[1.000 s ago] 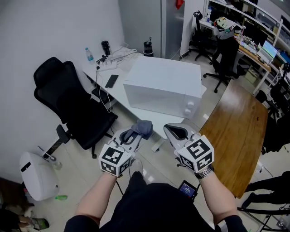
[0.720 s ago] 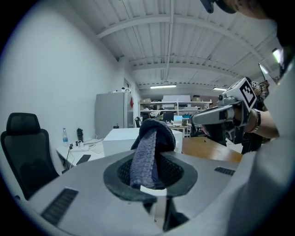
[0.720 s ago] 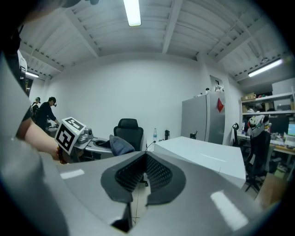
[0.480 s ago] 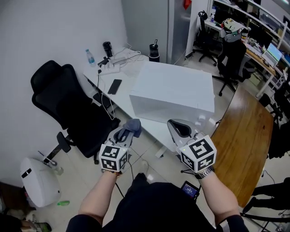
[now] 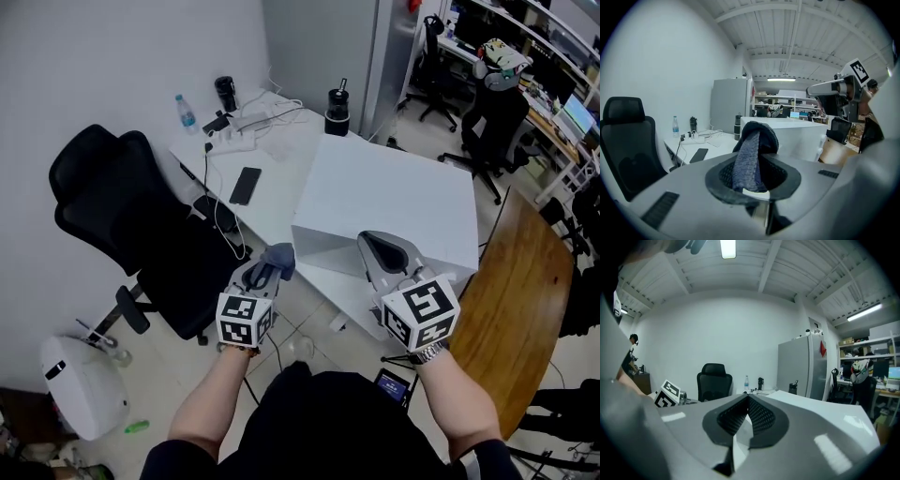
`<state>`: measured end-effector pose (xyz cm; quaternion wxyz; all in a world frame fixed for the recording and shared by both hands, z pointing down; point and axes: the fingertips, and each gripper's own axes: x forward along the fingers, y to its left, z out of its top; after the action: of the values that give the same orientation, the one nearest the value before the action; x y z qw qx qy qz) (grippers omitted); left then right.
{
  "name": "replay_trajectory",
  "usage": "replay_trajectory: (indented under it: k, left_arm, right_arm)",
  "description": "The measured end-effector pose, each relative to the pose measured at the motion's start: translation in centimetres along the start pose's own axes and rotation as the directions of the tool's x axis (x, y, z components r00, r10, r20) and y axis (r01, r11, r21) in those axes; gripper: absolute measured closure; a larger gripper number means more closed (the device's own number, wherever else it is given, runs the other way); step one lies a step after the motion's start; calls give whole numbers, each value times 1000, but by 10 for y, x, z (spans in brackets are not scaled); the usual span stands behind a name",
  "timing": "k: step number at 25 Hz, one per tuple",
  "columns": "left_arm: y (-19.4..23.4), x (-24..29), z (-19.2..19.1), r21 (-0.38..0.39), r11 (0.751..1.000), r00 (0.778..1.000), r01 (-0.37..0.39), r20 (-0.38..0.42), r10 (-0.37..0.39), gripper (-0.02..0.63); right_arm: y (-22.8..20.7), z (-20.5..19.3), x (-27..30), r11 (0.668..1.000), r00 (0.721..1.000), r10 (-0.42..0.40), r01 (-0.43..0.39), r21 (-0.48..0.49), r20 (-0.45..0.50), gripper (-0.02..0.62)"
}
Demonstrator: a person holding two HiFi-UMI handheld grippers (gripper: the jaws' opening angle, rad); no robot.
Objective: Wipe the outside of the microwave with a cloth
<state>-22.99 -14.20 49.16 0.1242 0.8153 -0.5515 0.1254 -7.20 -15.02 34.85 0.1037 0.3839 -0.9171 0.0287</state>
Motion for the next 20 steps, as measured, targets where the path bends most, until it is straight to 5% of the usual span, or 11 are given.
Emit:
replay_trajectory:
  k: [8,20]
  left_arm:
    - [35,61,-18,3,996,992,95,-83,-94,531]
    - [45,133,-19,-15,970,964,243,-106,-244,531]
  right_arm:
    - [-20,2,68,999,999,-40,40,18,-31,594]
    - [-55,-13,116,994,991,-96,101,49,-95,594]
